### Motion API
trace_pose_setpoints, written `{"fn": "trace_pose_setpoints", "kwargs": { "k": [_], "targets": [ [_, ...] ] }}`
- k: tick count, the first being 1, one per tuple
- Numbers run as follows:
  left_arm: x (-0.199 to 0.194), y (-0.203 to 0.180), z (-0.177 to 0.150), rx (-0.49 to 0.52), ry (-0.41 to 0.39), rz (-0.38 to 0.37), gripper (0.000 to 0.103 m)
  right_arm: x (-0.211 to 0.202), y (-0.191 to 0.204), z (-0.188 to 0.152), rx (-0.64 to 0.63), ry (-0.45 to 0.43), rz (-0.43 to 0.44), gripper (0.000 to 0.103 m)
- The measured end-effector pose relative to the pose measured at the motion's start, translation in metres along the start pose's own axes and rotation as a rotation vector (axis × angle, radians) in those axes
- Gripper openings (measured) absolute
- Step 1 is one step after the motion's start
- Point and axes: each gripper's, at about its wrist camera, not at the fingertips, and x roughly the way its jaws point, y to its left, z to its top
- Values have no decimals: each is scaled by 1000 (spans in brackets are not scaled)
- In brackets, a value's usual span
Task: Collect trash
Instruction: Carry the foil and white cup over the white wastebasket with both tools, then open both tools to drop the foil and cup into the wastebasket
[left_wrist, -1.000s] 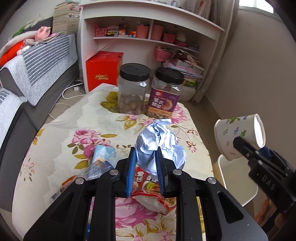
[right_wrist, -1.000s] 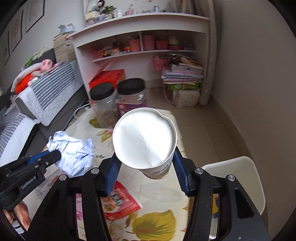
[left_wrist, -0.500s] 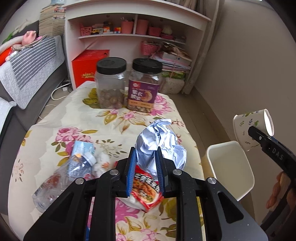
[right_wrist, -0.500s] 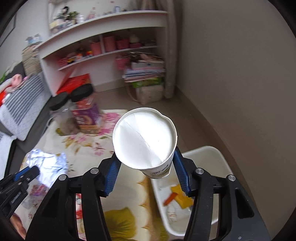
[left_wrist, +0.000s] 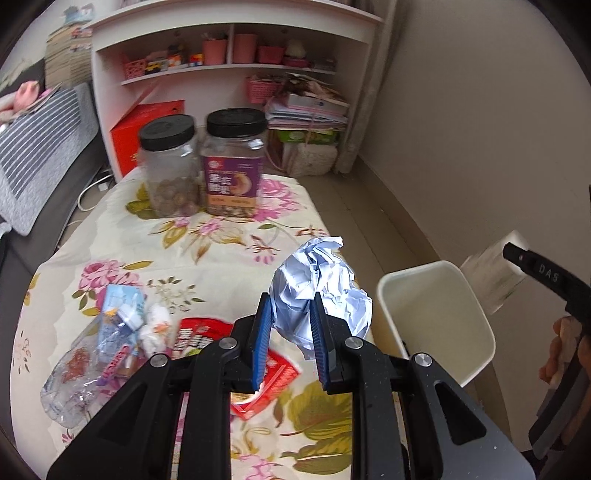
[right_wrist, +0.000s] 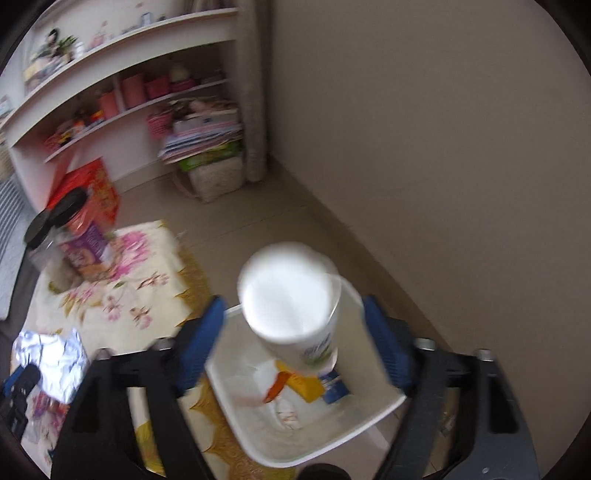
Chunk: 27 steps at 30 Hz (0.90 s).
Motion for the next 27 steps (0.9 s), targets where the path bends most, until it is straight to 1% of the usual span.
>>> {"fn": "trace_pose_setpoints", "kwargs": {
  "k": [1, 4, 7, 9, 12, 17, 20, 21, 22, 23, 25, 27],
  "targets": [
    [2, -4, 0, -1, 3, -9, 21, -2, -5, 1, 12, -13, -16, 88],
    [9, -25, 2, 2, 21, -47, 21, -6, -18, 5, 45, -47, -59, 95],
    [19, -48, 2, 11, 44, -80, 21, -9, -34, 10, 92, -64, -84, 96],
    [27, -64, 1, 12, 66, -109, 21, -8, -45, 12, 127, -61, -90, 96],
    [35, -85, -2, 23, 93, -132, 21, -9, -58, 13, 166, -53, -89, 96],
    [50, -116, -3, 20, 147, -174, 22, -17, -65, 14, 175, -85, -114, 96],
    [58, -128, -2, 0, 186, -222, 23, -22, -72, 16, 197, -103, -118, 96],
    [60, -130, -2, -4, 200, -236, 31, -23, -75, 17, 203, -105, -120, 96],
    [62, -134, -2, -9, 217, -252, 43, -22, -77, 18, 206, -104, -121, 96],
    [63, -136, -3, -13, 225, -257, 47, -21, -79, 17, 211, -100, -118, 96],
    [61, -140, -5, 3, 223, -250, 48, -19, -78, 17, 211, -88, -106, 96],
    [59, -141, -8, 37, 214, -209, 49, -18, -76, 16, 197, -79, -95, 96]
  ]
}}
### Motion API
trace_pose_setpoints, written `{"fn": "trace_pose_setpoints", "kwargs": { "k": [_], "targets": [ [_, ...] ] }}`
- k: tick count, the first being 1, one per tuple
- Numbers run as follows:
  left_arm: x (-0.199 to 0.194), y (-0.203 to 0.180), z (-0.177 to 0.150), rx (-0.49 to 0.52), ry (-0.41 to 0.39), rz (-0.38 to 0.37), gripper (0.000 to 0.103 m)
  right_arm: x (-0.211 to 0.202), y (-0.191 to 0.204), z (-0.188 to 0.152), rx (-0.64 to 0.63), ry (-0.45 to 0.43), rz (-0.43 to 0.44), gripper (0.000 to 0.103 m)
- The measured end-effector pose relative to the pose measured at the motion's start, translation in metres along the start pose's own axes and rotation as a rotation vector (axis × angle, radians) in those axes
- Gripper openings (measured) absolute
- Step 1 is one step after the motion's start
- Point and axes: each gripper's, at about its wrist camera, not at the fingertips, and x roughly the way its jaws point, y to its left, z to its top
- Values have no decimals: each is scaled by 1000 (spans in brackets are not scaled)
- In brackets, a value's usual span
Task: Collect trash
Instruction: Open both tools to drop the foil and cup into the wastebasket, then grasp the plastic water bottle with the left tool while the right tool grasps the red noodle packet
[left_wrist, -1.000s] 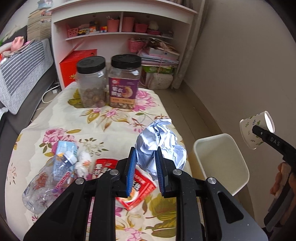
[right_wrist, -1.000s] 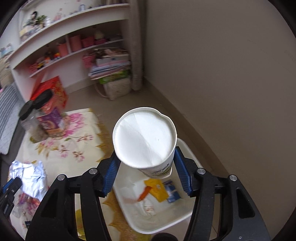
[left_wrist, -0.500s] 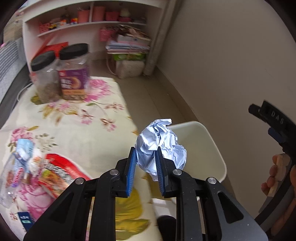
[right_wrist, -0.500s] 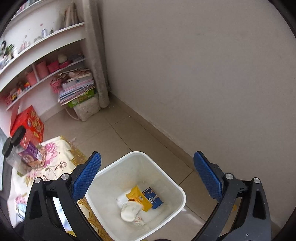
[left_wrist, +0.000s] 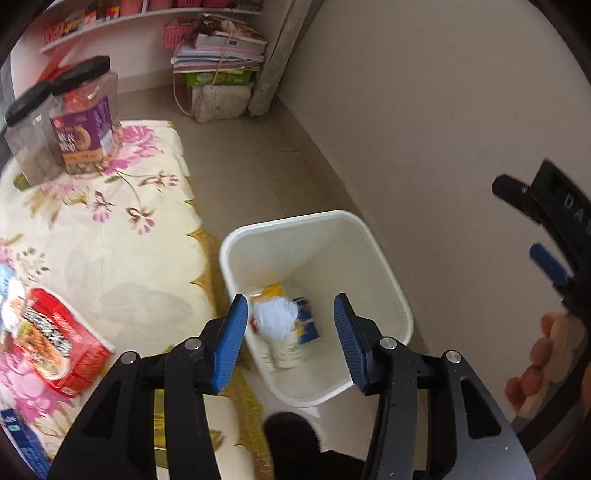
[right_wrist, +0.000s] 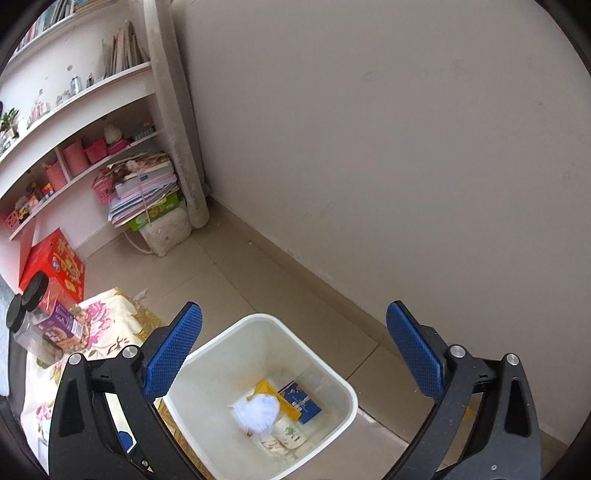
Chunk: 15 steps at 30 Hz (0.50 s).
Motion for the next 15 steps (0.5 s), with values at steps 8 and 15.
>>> {"fn": "trace_pose_setpoints", "kwargs": {
  "k": [8, 15],
  "targets": [
    [-17, 16, -5, 61, -41, 142, 60, -4, 27, -9, -87, 5, 28, 96],
    [-31, 49, -9, 106, -66, 281, 78, -7, 65, -25, -199, 16, 54, 96]
  ]
}}
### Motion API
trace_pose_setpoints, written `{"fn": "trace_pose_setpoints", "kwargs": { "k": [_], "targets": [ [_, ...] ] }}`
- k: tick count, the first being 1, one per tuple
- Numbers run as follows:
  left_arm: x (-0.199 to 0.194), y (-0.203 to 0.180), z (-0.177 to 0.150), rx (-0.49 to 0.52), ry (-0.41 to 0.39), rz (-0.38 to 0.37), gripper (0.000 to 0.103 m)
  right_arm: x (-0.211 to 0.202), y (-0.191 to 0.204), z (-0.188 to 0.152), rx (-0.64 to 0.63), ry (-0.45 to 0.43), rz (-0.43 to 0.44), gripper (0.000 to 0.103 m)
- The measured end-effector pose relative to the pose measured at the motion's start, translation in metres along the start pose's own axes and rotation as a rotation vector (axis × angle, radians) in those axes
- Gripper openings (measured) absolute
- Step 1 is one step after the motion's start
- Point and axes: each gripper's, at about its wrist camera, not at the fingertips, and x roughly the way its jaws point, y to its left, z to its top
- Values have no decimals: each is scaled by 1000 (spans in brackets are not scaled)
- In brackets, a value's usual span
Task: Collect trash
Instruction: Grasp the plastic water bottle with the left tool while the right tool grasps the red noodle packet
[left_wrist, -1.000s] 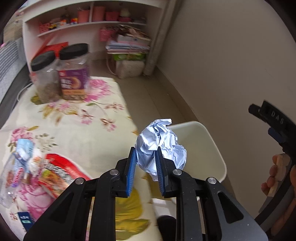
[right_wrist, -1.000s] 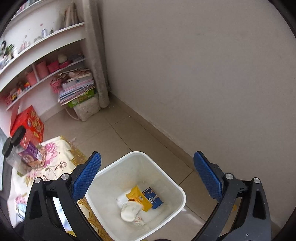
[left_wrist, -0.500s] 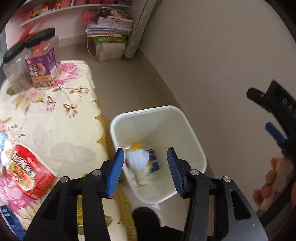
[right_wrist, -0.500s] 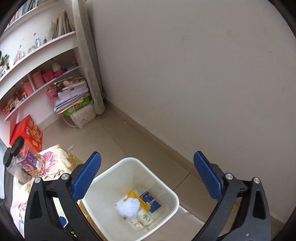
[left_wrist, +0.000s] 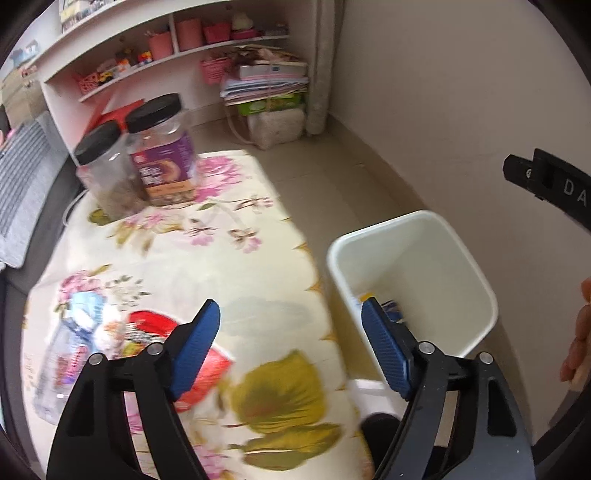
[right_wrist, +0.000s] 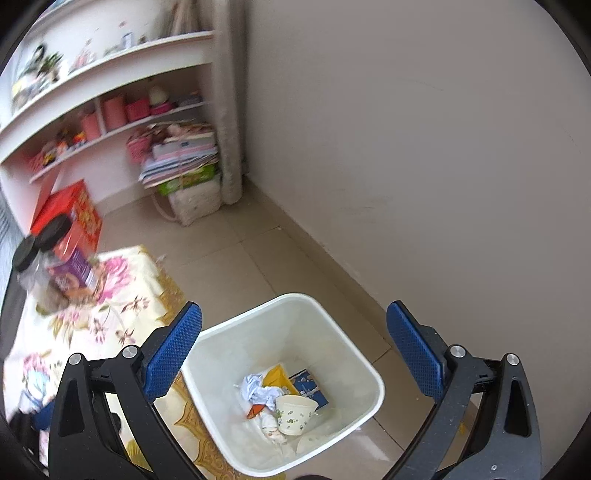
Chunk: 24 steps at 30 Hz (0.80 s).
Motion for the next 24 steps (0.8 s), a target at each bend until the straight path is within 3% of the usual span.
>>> {"fn": "trace_pose_setpoints", "kwargs": {
  "k": [13, 19, 24],
  "targets": [
    [15, 112, -25, -48, 116, 163, 81, 6, 101, -27, -250, 74, 103, 96],
    [18, 164, -32, 25, 210, 262, 81, 12, 142, -43, -337, 131, 148, 96],
    [21, 214, -43, -16, 279, 254, 86, 19, 173, -63, -401, 206, 196, 96]
  ]
}}
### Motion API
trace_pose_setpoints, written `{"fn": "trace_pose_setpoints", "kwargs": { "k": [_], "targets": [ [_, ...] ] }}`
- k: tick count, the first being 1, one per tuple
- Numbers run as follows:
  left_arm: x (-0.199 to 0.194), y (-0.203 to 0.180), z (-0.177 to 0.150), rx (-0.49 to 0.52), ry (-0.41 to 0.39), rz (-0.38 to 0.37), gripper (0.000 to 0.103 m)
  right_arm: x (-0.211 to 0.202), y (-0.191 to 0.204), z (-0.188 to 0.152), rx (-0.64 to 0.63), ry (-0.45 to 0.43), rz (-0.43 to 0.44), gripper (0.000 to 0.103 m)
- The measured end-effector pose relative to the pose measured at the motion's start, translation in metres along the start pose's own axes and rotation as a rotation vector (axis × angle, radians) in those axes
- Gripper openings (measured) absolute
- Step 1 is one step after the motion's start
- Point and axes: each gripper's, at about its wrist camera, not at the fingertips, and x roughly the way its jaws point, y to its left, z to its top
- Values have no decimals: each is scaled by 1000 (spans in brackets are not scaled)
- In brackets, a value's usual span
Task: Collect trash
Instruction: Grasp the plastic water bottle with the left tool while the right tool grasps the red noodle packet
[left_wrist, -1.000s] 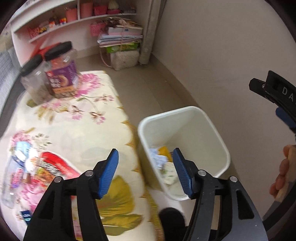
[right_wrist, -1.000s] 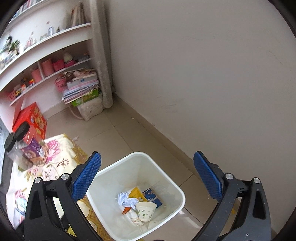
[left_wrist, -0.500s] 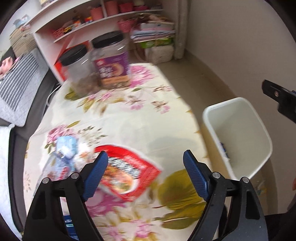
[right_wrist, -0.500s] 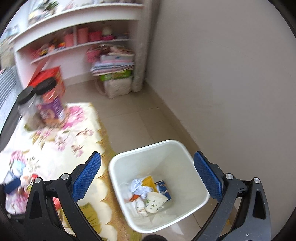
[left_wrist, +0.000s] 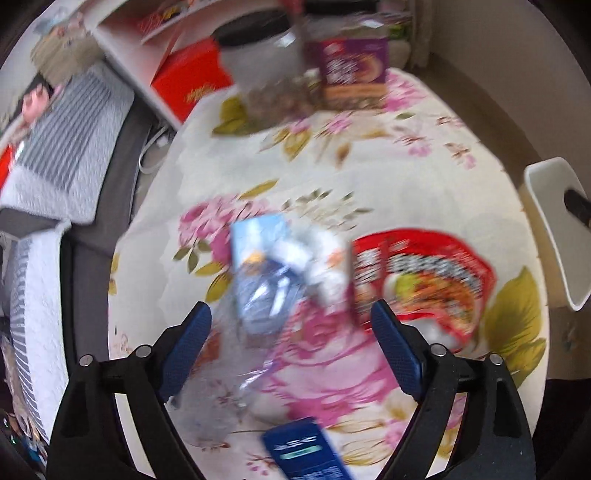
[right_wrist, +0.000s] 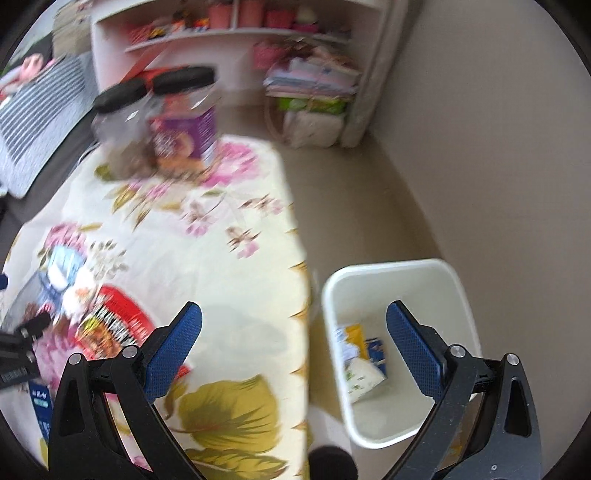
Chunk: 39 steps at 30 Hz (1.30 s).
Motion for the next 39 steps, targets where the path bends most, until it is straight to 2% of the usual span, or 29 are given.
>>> {"fn": "trace_pose_setpoints", "kwargs": {
  "k": [3, 6, 9, 11, 12, 13, 16, 22, 26, 32, 39],
  "targets": [
    [16, 22, -8, -14, 63, -18, 86, 11, 21, -4, -40, 57, 62, 96],
    [29, 28, -17, 7, 103, -53, 86, 20, 42, -7, -112, 111, 144, 96],
    [38, 30, -23, 26, 120, -67, 86, 22, 66, -13, -204, 124, 204, 96],
    [42, 32, -26, 29, 121, -84, 85, 20, 80, -17, -262, 136, 279, 96],
    [43, 33, -27, 26, 118, -91, 82, 18, 86, -19, -287, 141, 310, 96],
    [43, 35, -27, 23, 115, -98, 73, 16, 91, -22, -311, 140, 330, 96],
    [43, 40, -27, 6, 102, -129, 69, 13, 107, -32, -409, 132, 344, 96],
    [28, 57, -27, -75, 36, -187, 69, 20, 133, -48, -553, 113, 286, 96],
    [15, 67, -27, -127, -12, -235, 69, 29, 145, -50, -587, 122, 277, 96],
    [19, 77, -27, -173, -17, -266, 69, 50, 159, -53, -603, 150, 250, 96],
    [18, 91, -25, -241, -55, -279, 69, 49, 143, -31, -415, 145, 351, 85]
  ]
}}
